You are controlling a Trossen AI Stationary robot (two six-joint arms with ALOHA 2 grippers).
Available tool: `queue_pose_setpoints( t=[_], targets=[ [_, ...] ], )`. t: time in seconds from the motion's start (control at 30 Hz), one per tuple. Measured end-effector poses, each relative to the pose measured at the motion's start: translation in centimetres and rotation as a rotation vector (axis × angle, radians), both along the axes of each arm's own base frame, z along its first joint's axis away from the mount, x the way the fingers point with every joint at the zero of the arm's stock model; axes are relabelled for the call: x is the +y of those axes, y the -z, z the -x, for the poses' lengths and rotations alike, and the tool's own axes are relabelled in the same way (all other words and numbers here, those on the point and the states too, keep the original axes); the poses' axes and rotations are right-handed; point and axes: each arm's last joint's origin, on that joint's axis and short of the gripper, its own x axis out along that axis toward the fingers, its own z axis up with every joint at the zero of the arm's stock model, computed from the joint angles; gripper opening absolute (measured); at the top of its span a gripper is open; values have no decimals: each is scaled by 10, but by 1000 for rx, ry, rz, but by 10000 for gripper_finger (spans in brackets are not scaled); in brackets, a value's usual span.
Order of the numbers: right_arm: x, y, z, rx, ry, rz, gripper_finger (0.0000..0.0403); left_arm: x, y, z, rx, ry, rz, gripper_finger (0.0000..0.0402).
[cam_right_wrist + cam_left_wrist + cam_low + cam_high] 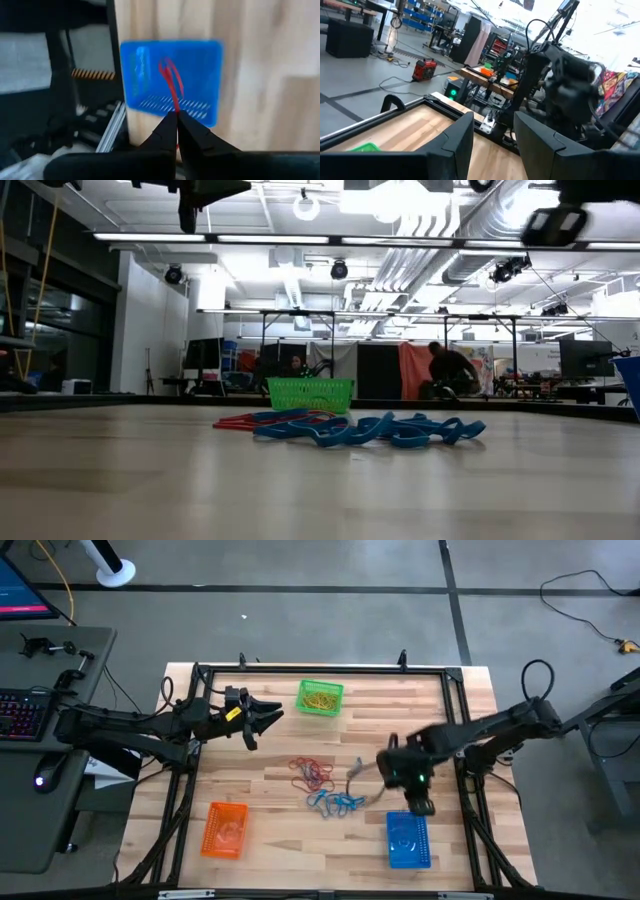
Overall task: Sort rubber bands into baskets
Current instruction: Put the red rubber band into the blue bin, then put the blue rubber band into the orange bin
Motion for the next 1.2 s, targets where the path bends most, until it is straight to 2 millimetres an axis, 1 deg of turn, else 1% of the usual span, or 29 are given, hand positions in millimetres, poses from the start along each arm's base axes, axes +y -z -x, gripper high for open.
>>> queue_pose_setpoints(
  t=[0.1, 0.17, 0.27, 0.37, 0.47, 0.6, 0.67, 0.73, 0.87, 0.97, 1.07, 1.13, 1.2],
  targets=[
    [18, 17, 6, 32, -20, -24, 0, 0, 0, 0, 1, 0, -4, 131],
    [25, 28, 8, 30, -26, -27, 0, 0, 0, 0, 1, 0, -5, 131],
    [29, 46, 11, 61, 14, -9, 0, 0, 0, 0, 2, 0, -6, 131],
    [28, 60, 15, 106, 61, 1, 0, 0, 0, 0, 1, 0, -6, 131],
    [28, 62, 13, 96, 82, -9, 0, 0, 0, 0, 2, 0, -6, 131],
    [30, 56, 7, 43, 123, -4, 8, 0, 0, 0, 0, 0, -3, 131],
    [30, 56, 6, 44, 140, 4, 28, 0, 0, 0, 0, 0, -3, 131],
    [30, 56, 7, 46, 141, 4, 62, 0, 0, 0, 0, 0, -3, 131],
    [30, 57, 7, 45, 137, 5, 151, 0, 0, 0, 0, 0, -2, 131],
    [28, 54, 5, 14, 100, 11, 216, 0, 0, 0, -1, 0, -1, 131],
    [22, 42, -6, -125, 46, 42, 260, 0, 0, 0, -3, 1, 8, 131],
    [15, 35, -14, -253, 7, 154, 274, 0, 0, 0, -7, 1, 20, 131],
    [6, 30, -26, -396, -47, 286, 278, 0, 0, 0, -10, 2, 29, 131]
  ],
)
